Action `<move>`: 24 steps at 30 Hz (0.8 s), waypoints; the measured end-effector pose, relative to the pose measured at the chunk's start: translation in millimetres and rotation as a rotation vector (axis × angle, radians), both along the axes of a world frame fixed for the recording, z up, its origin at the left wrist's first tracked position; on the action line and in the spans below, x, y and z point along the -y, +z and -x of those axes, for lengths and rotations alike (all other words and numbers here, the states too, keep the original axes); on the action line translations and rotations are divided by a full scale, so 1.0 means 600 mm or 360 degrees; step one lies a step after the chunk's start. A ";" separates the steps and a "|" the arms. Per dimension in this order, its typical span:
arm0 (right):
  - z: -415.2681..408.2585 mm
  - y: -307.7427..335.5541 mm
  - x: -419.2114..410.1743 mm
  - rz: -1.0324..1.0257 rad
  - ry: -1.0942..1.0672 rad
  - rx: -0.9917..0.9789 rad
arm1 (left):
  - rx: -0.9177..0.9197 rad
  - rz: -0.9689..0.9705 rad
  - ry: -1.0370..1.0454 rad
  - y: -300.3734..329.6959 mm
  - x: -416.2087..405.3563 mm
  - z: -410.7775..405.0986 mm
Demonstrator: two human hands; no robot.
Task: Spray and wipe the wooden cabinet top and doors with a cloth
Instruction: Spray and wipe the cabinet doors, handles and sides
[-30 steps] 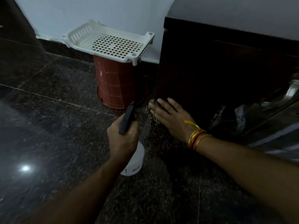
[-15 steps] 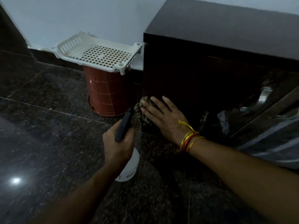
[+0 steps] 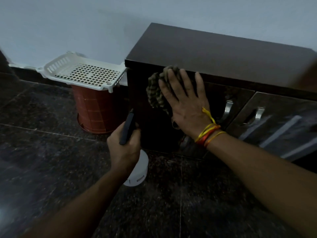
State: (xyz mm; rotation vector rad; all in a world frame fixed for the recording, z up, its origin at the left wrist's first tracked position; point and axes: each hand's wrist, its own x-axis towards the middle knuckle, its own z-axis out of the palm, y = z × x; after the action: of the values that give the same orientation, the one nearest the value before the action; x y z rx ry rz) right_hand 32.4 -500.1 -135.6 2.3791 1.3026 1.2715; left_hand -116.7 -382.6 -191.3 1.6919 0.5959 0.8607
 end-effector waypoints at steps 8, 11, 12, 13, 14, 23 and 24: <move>0.008 -0.024 0.072 -0.0246 -0.0260 -0.0142 | 0.0047 0.0040 -0.0209 -0.007 0.060 -0.033; 0.012 -0.022 0.086 -0.0228 -0.0293 -0.0134 | 0.0041 0.0029 -0.0245 -0.011 0.067 -0.035; 0.010 -0.020 0.093 -0.0227 -0.0275 -0.0081 | 0.0037 0.0026 -0.0260 -0.011 0.069 -0.035; 0.008 -0.017 0.098 -0.0259 -0.0241 -0.0018 | 0.0031 0.0022 -0.0264 -0.012 0.070 -0.034; 0.005 -0.014 0.101 -0.0321 -0.0201 0.0045 | 0.0025 0.0017 -0.0262 -0.012 0.070 -0.034; -0.011 -0.016 0.104 -0.0676 0.0003 -0.0080 | 0.0016 0.0004 -0.0311 -0.018 0.080 -0.035; -0.009 -0.023 0.106 -0.0665 0.0002 -0.0106 | 0.0008 -0.0009 -0.0310 -0.019 0.081 -0.037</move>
State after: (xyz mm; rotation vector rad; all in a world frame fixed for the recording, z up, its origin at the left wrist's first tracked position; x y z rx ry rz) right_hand 37.8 -563.5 -149.4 2.7127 1.1450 1.6130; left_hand -94.7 -431.1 -202.8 1.7207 0.4175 0.7276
